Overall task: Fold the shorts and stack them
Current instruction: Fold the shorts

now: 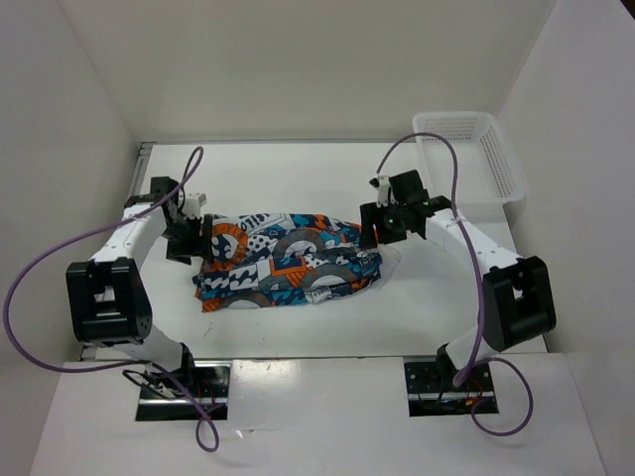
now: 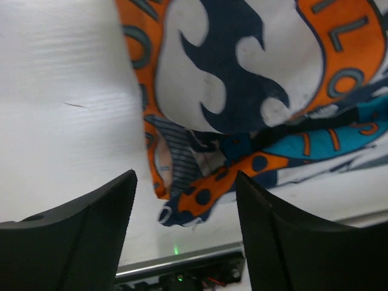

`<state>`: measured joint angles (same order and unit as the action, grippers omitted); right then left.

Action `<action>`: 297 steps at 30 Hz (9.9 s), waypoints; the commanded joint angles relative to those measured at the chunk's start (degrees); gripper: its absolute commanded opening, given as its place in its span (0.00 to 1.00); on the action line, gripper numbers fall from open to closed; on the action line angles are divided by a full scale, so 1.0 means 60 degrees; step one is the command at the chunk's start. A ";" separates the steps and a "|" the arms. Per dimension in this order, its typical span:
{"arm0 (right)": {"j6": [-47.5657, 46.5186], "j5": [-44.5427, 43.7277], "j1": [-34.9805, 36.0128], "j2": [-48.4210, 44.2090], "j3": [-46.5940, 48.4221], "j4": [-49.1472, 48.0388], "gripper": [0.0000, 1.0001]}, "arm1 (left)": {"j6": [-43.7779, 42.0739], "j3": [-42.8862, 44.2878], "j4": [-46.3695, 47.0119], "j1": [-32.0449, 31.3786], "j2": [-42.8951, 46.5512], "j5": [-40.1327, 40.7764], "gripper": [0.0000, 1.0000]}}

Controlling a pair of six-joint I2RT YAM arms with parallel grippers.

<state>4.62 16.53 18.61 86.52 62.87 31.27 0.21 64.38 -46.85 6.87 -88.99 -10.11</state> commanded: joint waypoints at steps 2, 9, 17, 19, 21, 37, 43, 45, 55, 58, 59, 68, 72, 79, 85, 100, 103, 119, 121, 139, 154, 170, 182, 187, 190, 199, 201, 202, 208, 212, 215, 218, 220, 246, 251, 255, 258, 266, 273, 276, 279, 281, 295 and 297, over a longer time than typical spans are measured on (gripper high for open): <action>0.0504 0.0290 -0.0113 0.0111 -0.0282 0.0297 0.68 | -0.0035 0.0343 -0.1096 -0.0208 -0.0109 -0.1274 0.75; 0.0724 0.0963 -0.0114 0.0126 -0.0809 0.0487 0.66 | -0.0035 0.0610 -0.2282 -0.1537 -0.0519 -0.0939 0.71; -0.0063 0.1229 -0.0114 0.0024 -0.0796 0.0224 0.00 | -0.0035 -0.0066 -0.2284 -0.2039 -0.0301 -0.0397 0.02; -0.0534 0.1229 -0.0114 -0.0122 -0.0796 0.0529 0.00 | -0.0035 -0.0167 -0.2284 -0.2039 -0.0168 -0.0278 0.00; -0.1016 0.1403 -0.0114 -0.0357 -0.0693 0.0691 0.00 | -0.0035 -0.0286 -0.2516 -0.2039 0.0123 -0.0190 0.00; -0.3449 0.1363 0.0705 0.0302 0.0610 0.3182 0.02 | -0.0035 -0.0872 -0.4218 -0.2361 0.2116 0.1068 0.00; -0.2998 0.0456 0.1527 0.0476 0.0420 0.2992 0.31 | -0.0035 -0.2157 -0.2593 -0.3942 0.2001 0.4023 0.11; -0.2997 0.0161 0.1527 0.0477 0.0420 0.2992 0.46 | -0.0035 -0.2351 -0.2475 -0.4031 0.2000 0.4029 0.31; -0.3585 -0.0004 0.0039 0.0667 0.1768 0.4327 0.95 | -0.0035 -0.1047 0.0553 -0.3489 0.4783 0.3253 0.72; -0.2224 -0.0147 -0.0143 0.0901 0.1769 0.3029 0.90 | -0.0035 -0.1135 0.0908 -0.3402 0.3499 0.3484 0.72; -0.1902 -0.0235 -0.0143 0.0902 0.1637 0.2644 0.86 | -0.0035 -0.1034 0.0909 -0.3402 0.3015 0.3603 0.72; -0.0127 -0.0721 -0.0143 0.2116 0.1183 0.0781 0.89 | -0.0035 -0.0828 0.1363 -0.2670 0.0140 0.3095 0.78; 0.0911 -0.0807 -0.0143 0.2586 0.0947 0.0327 0.89 | -0.0035 -0.1134 0.1567 -0.2859 0.0139 0.3278 0.79; 0.1251 -0.1423 0.0061 0.3510 0.1327 0.0062 0.85 | -0.0035 -0.2204 0.2182 -0.2860 -0.0592 0.4336 0.79; 0.1719 -0.1423 0.0487 0.3729 0.1212 -0.0420 0.49 | -0.0035 -0.2087 0.2271 -0.2947 -0.1060 0.4147 0.79; -0.1105 -0.1995 -0.0055 0.2250 0.2776 0.1056 0.00 | -0.0035 -0.1268 0.2359 -0.2947 -0.1150 0.3867 0.79; -0.1722 -0.1994 -0.0260 0.2250 0.3582 0.2111 0.00 | -0.0035 -0.0727 0.2271 -0.2947 -0.1150 0.3780 0.79; -0.1723 -0.1760 -0.0568 0.1180 0.3539 0.2830 0.00 | -0.0035 0.2146 0.2796 -0.5349 -0.2320 0.3343 0.82; -0.1839 -0.1483 -0.0772 0.1180 0.3905 0.3269 0.00 | -0.0035 0.2669 0.2944 -0.5612 -0.2758 0.2321 0.82; -0.0492 0.2107 -0.1198 0.1312 0.6118 0.4647 0.00 | -0.0035 0.6408 0.2871 -0.6668 -0.6964 0.0002 0.83; 0.1323 0.4081 -0.0452 0.3391 0.7937 0.3535 0.00 | -0.0035 0.8092 0.2873 -0.6580 -0.7740 -0.1653 0.85; 0.1017 0.1217 -0.0802 0.4242 0.8257 0.3519 0.00 | -0.0035 0.8298 0.1466 -0.5556 -0.5238 -0.1157 0.94; 0.1017 -0.0585 -0.0978 0.4827 0.9325 0.3607 0.00 | -0.0035 0.4961 0.1626 -0.3958 -0.4767 0.0279 0.94; 0.1017 -0.1216 -0.0978 0.5004 0.9839 0.3798 0.00 | -0.0035 0.4959 0.1627 -0.3958 -0.5732 -0.0467 0.92; 0.0929 -0.1306 -0.0978 0.5105 1.0072 0.3885 0.00 | -0.0035 0.4872 0.1627 -0.3958 -0.5997 -0.1097 0.69; 0.1542 -0.1334 0.0617 0.6392 1.1229 0.3886 0.00 | -0.0035 0.5324 0.1816 -0.4177 -0.6452 -0.2665 0.24; 0.1720 -0.1335 0.0867 0.6701 1.1696 0.3886 0.00 | -0.0035 0.5325 0.1817 -0.4178 -0.6452 -0.2666 0.23; 0.1836 -0.1335 0.1085 0.6964 1.1815 0.3886 0.00 | -0.0035 0.5426 0.1919 -0.4178 -0.6452 -0.2753 0.23; 0.2232 -0.1233 0.1702 0.7522 1.2007 0.3886 0.05 | -0.0035 0.5515 0.1920 -0.4178 -0.6452 -0.2929 0.23; 0.2232 -0.0415 0.1922 0.7713 1.2313 0.3798 0.15 | -0.0035 0.5603 0.1920 -0.4178 -0.6452 -0.2842 0.25; 0.1735 0.1179 0.2185 0.7802 1.2621 0.3710 0.45 | -0.0035 0.5706 0.1920 -0.4091 -0.6452 -0.2739 0.26; 0.1487 0.1739 0.2274 0.7714 1.2622 0.3710 0.57 | -0.0035 0.5706 0.1920 -0.3915 -0.6452 -0.2636 0.26; 0.1049 0.2236 0.2274 0.7349 1.2622 0.3710 0.67 | -0.0035 0.5706 0.1920 -0.3812 -0.6350 -0.2549 0.26; 0.0006 -0.3121 0.2362 0.5252 0.7290 0.0490 0.00 | -0.0035 0.5911 0.0573 -0.2991 -0.5208 -0.2241 0.52; -0.0329 -0.2235 0.2362 0.5838 0.7378 0.0501 0.00 | -0.0035 0.5911 0.0280 -0.2991 -0.5032 -0.2021 0.57; -0.1017 -0.1250 0.2961 0.5576 0.6560 0.0590 0.00 | -0.0035 0.6041 0.0177 -0.2802 -0.4930 -0.1466 0.59; -0.1107 -0.1115 0.3416 0.5123 0.5535 0.0196 0.00 | -0.0035 0.6509 -0.0028 -0.2539 -0.4827 -0.1260 0.59; -0.0477 -0.1670 0.3695 0.5969 0.5340 -0.0787 0.00 | -0.0035 0.9307 -0.0936 -0.2537 -0.5410 -0.2020 0.60; -0.0901 -0.1878 0.3695 0.5855 0.6133 -0.0875 0.00 | -0.0035 0.9500 -0.0937 -0.3006 -0.5998 -0.3338 0.61; -0.0902 -0.1571 0.3695 0.5108 0.6133 -0.0758 0.00 | -0.0035 0.9500 -0.0937 -0.3006 -0.6101 -0.3719 0.61; -0.0990 -0.1437 0.3783 0.4157 0.5842 -0.0641 0.00 | -0.0035 0.9587 -0.1024 -0.3094 -0.6101 -0.4043 0.61; -0.1092 -0.1480 0.3783 0.3337 0.5592 -0.0641 0.00 | -0.0035 0.9850 -0.1112 -0.3196 -0.5999 -0.4144 0.61; 0.0050 -0.1394 0.2069 0.1956 0.2457 -0.1153 0.00 | -0.0035 0.8269 -0.0016 -0.4471 -0.5982 -0.1366 0.50; 0.0050 -0.1291 0.2069 0.2408 0.2353 -0.1269 0.00 | -0.0035 0.8605 0.0219 -0.4471 -0.6435 -0.0881 0.50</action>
<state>3.75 6.90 29.93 98.30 78.08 26.59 0.21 114.50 -49.21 -21.26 -124.14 -21.41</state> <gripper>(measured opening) 0.001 0.503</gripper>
